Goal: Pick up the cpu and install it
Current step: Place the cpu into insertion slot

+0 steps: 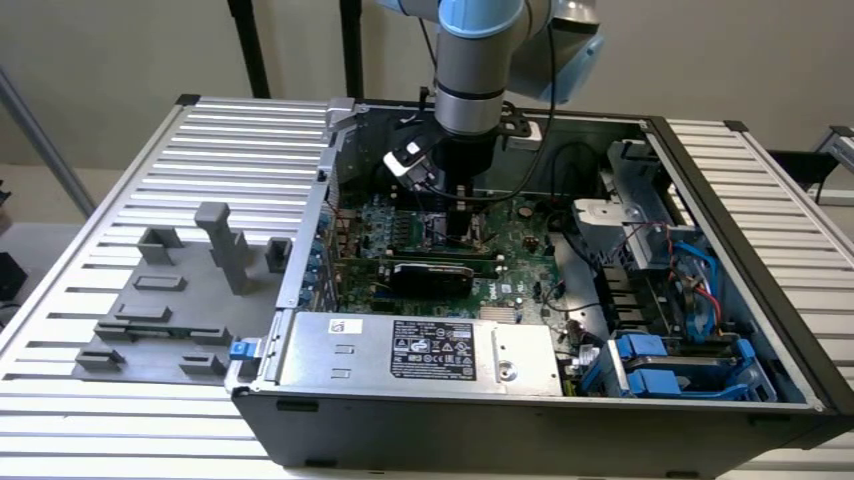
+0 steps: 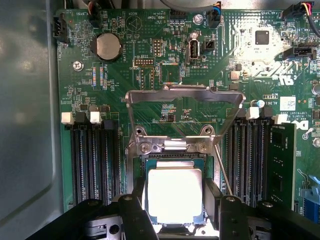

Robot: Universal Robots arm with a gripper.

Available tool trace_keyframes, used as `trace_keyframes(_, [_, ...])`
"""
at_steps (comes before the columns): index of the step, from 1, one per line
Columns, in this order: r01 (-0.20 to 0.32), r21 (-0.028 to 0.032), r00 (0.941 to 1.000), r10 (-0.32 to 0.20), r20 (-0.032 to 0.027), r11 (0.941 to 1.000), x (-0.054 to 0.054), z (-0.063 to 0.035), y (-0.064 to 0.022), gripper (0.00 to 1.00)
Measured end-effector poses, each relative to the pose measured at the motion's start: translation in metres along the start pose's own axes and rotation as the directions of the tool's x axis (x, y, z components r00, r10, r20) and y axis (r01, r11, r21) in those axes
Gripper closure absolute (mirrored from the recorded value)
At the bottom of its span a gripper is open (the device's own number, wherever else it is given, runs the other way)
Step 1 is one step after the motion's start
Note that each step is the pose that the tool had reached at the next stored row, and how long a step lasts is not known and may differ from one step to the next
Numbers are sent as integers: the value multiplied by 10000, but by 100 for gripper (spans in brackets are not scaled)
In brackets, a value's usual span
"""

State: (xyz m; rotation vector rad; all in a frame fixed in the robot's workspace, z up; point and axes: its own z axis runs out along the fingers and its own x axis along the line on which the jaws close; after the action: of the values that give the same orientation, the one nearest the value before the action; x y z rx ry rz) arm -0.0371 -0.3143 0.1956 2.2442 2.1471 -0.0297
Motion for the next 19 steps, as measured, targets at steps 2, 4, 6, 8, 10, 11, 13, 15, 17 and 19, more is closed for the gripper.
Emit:
trace_keyframes(2, [-2,-5,10000,2,0,10000,-1,2,0,45])
trace_keyframes(4, [-2,-9,10000,2,0,10000,-2,4,0,45])
trace_keyframes(6, [-1,-10,10000,1,0,10000,-2,5,0,45])
trace_keyframes(8, [-1,-15,10000,1,-2,10000,-2,6,1,45])
trace_keyframes(10, [-1,-18,10000,1,-9,10000,-1,8,1,44])
trace_keyframes(11, [-1,-15,10000,1,-6,10000,-1,7,1,44])
trace_keyframes(13, [0,-12,10000,0,0,10000,-2,5,0,37])
trace_keyframes(15, [0,-12,10000,0,0,10000,-2,5,0,37])
trace_keyframes(17, [-1,-11,10000,1,1,10000,-3,-4,0,37])
trace_keyframes(19, [-1,-10,10000,1,0,10000,-4,-31,0,37])
